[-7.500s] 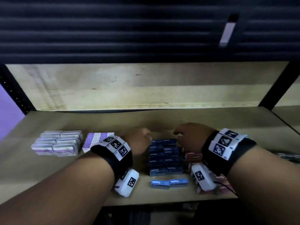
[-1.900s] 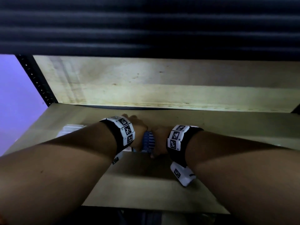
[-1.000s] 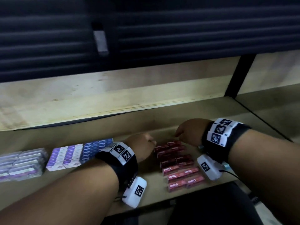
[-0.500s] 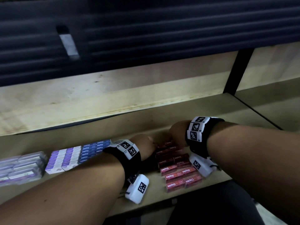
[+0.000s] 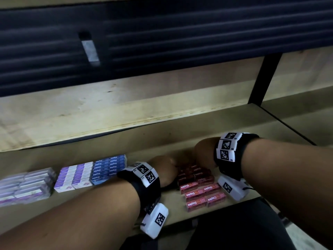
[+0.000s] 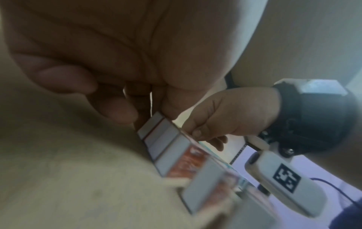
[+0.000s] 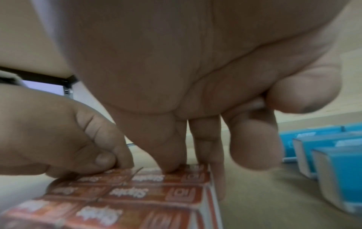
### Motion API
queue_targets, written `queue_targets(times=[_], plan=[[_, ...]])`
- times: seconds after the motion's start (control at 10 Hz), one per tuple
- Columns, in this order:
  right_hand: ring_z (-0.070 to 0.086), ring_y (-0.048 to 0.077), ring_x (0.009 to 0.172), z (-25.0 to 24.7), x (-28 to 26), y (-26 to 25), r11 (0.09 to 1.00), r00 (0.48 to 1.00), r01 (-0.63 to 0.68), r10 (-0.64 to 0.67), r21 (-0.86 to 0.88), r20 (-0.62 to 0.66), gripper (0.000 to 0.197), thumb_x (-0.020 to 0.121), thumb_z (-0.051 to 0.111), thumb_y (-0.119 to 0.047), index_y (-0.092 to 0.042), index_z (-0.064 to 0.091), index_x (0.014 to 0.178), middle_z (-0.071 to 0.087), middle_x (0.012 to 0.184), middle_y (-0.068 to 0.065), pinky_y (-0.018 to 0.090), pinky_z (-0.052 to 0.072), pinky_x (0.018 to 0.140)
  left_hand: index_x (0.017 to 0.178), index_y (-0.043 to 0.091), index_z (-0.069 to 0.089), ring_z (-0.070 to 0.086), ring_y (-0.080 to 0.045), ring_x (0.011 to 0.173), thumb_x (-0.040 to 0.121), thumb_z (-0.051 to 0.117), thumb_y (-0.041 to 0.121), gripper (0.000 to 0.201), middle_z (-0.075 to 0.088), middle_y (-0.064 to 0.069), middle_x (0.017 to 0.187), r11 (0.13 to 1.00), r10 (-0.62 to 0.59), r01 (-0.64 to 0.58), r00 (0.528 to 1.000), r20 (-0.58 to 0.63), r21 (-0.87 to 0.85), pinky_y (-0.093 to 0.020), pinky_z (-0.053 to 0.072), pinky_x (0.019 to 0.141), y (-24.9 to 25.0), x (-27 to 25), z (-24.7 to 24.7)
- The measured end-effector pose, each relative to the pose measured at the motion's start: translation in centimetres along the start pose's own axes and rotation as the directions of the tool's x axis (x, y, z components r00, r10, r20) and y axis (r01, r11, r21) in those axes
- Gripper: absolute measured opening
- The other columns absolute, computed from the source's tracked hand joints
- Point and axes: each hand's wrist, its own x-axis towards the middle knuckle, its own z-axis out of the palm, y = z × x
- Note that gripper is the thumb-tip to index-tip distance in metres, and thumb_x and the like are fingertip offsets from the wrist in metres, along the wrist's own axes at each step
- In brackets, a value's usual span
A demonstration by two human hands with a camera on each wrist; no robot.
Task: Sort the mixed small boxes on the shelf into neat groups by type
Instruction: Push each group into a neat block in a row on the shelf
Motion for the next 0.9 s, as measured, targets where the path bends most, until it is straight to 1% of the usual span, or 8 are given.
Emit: queue_targets(times=[0.1, 0.2, 0.3, 0.4, 0.5, 0.6, 0.7, 0.9], plan=[[0.048, 0.004, 0.046, -2.8, -0.9, 4.7, 0.645, 0.444, 0.619, -0.758, 0.449, 0.477, 0.024, 0.075, 0.072, -0.039, -0.03, 0.057, 0.058, 0.052, 0.055, 0.005, 0.016, 0.04, 0.046, 0.108, 0.023, 0.072, 0.063, -0.021, 0.099, 0.095, 0.048, 0.039, 0.031, 0.07, -0.003, 0.114, 1.0, 0.007, -0.005, 0.999, 0.053, -0.029, -0.025, 0.038, 0.078, 0.3, -0.7, 0.2], [0.067, 0.022, 0.082, -2.4, -1.5, 6.0, 0.542, 0.286, 0.665, -0.821, 0.514, 0.495, 0.017, 0.091, 0.061, -0.029, -0.023, 0.072, 0.103, 0.069, 0.09, 0.001, 0.028, 0.053, 0.072, 0.111, 0.03, 0.071, 0.064, -0.018, 0.098, 0.091, 0.048, 0.045, 0.034, 0.071, 0.003, 0.113, 0.998, 0.045, -0.042, 0.997, 0.066, -0.043, -0.024, 0.038, 0.077, 0.5, -1.3, 0.8], [0.067, 0.028, 0.099, -3.3, -2.6, 6.7, 0.439, 0.22, 0.768, -0.865, 0.467, 0.451, 0.028, 0.097, 0.051, -0.023, -0.014, 0.069, 0.116, 0.07, 0.111, 0.007, 0.032, 0.053, 0.085, 0.11, 0.035, 0.069, 0.06, -0.006, 0.079, 0.085, 0.056, 0.044, 0.03, 0.072, 0.008, 0.108, 0.993, 0.054, -0.047, 0.997, 0.06, -0.106, -0.017, 0.037, 0.065, 1.1, -1.9, 1.5], [0.065, 0.027, 0.098, -3.7, -3.2, 7.9, 0.469, 0.24, 0.728, -0.858, 0.5, 0.454, 0.032, 0.091, 0.055, -0.035, -0.017, 0.067, 0.114, 0.068, 0.11, 0.006, 0.03, 0.051, 0.082, 0.113, 0.04, 0.062, 0.057, -0.006, 0.08, 0.078, 0.053, 0.061, 0.041, 0.07, 0.01, 0.106, 0.986, 0.07, -0.062, 0.996, 0.047, -0.156, -0.021, 0.04, 0.072, 1.6, -2.8, 1.9], [0.062, 0.022, 0.097, -4.3, -3.5, 9.4, 0.456, 0.192, 0.66, -0.871, 0.597, 0.453, 0.052, 0.072, 0.065, -0.048, -0.029, 0.06, 0.12, 0.066, 0.109, -0.002, 0.033, 0.051, 0.087, 0.112, 0.042, 0.057, 0.057, -0.01, 0.087, 0.063, 0.056, 0.078, 0.061, 0.059, 0.018, 0.096, 0.977, 0.161, -0.149, 0.985, 0.066, -0.154, -0.027, 0.043, 0.08, 2.3, -4.3, 1.7], [0.059, 0.015, 0.1, -4.3, -4.1, 10.2, 0.371, 0.13, 0.702, -0.906, 0.608, 0.403, 0.064, 0.066, 0.076, -0.04, -0.035, 0.054, 0.126, 0.061, 0.111, -0.009, 0.029, 0.046, 0.09, 0.115, 0.044, 0.044, 0.058, -0.007, 0.09, 0.058, 0.074, 0.071, 0.07, 0.056, 0.02, 0.098, 0.972, 0.201, -0.179, 0.968, 0.149, -0.15, -0.026, 0.045, 0.084, 3.2, -5.5, 1.7], [0.062, 0.02, 0.107, -4.5, -5.0, 10.3, 0.354, 0.167, 0.788, -0.91, 0.503, 0.379, 0.065, 0.071, 0.077, -0.036, -0.032, 0.052, 0.131, 0.062, 0.121, -0.004, 0.031, 0.048, 0.095, 0.125, 0.033, 0.042, 0.057, -0.017, 0.093, 0.06, 0.075, 0.067, 0.08, 0.057, 0.009, 0.106, 0.985, 0.142, -0.149, 0.987, 0.078, 0.088, -0.032, 0.049, 0.086, 3.8, -5.9, 2.0], [0.065, 0.02, 0.094, -5.0, -5.5, 9.5, 0.367, 0.191, 0.772, -0.913, 0.519, 0.362, 0.05, 0.07, 0.079, -0.034, -0.03, 0.061, 0.116, 0.067, 0.108, -0.002, 0.034, 0.053, 0.089, 0.114, 0.033, 0.049, 0.058, -0.018, 0.088, 0.061, 0.078, 0.062, 0.067, 0.058, 0.009, 0.1, 0.99, 0.108, -0.113, 0.992, 0.06, 0.082, -0.034, 0.051, 0.084, 3.4, -6.3, 1.5]])
